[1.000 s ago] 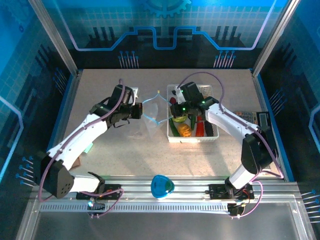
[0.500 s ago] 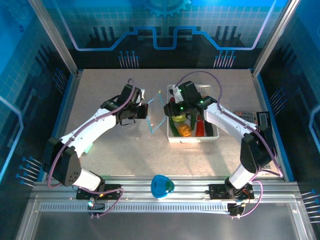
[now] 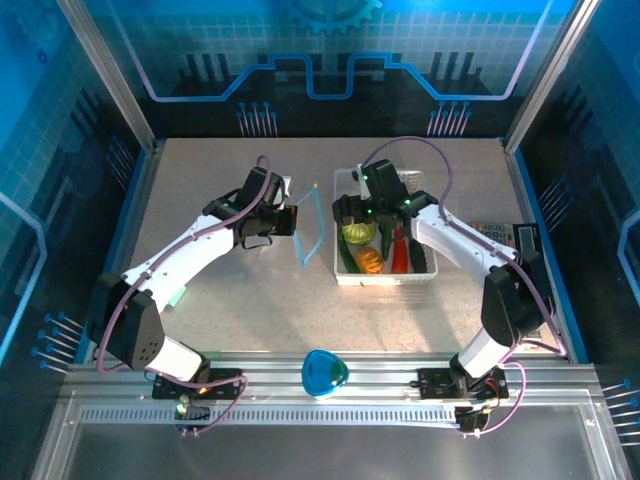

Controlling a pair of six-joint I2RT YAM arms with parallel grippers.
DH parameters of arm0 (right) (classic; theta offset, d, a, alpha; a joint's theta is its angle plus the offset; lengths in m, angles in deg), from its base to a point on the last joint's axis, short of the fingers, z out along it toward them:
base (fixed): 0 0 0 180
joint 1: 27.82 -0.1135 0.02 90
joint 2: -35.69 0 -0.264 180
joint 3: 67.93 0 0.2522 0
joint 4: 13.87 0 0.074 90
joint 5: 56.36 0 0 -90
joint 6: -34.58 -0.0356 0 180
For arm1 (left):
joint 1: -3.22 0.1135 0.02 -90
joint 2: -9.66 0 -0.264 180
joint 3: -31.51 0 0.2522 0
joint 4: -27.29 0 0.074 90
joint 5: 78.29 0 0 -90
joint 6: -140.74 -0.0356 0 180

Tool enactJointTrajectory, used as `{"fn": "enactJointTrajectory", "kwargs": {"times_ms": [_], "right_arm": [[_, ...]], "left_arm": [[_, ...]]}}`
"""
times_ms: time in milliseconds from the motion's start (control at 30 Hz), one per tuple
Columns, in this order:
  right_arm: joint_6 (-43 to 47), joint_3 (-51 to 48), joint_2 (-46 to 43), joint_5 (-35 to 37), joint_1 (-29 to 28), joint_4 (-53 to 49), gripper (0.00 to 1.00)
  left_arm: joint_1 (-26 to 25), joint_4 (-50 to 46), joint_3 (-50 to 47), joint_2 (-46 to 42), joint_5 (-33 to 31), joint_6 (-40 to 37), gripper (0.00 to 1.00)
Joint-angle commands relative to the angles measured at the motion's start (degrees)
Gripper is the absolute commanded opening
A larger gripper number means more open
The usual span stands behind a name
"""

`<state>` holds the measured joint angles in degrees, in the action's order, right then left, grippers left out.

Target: Place the food in the zip-top bag and seal the zipper

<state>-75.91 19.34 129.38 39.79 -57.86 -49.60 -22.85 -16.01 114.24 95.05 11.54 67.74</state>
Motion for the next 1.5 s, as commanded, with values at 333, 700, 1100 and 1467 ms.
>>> {"fn": "enactJointTrajectory", "kwargs": {"times_ms": [333, 700, 1100, 1467], "right_arm": [[-1.2, 1.4, 9.4, 1.4, 1.7, -0.2, 1.0], [-2.0, 2.0, 13.7, 1.3, 2.2, -0.4, 1.0], [-2.5, 2.1, 16.3, -0.4, 3.5, -0.4, 0.98], [-2.4, -2.1, 9.2, 0.0, 4.8, 2.8, 0.67]], "left_arm": [[-0.3, 0.6, 1.6, -0.8, 1.3, -1.1, 0.0], [-0.2, 1.0, 1.1, -0.5, 1.3, -1.3, 0.0], [0.1, 1.1, 0.8, -0.7, 1.3, -1.4, 0.0], [0.2, 0.6, 1.2, -0.7, 1.6, -1.5, 0.0]]}}
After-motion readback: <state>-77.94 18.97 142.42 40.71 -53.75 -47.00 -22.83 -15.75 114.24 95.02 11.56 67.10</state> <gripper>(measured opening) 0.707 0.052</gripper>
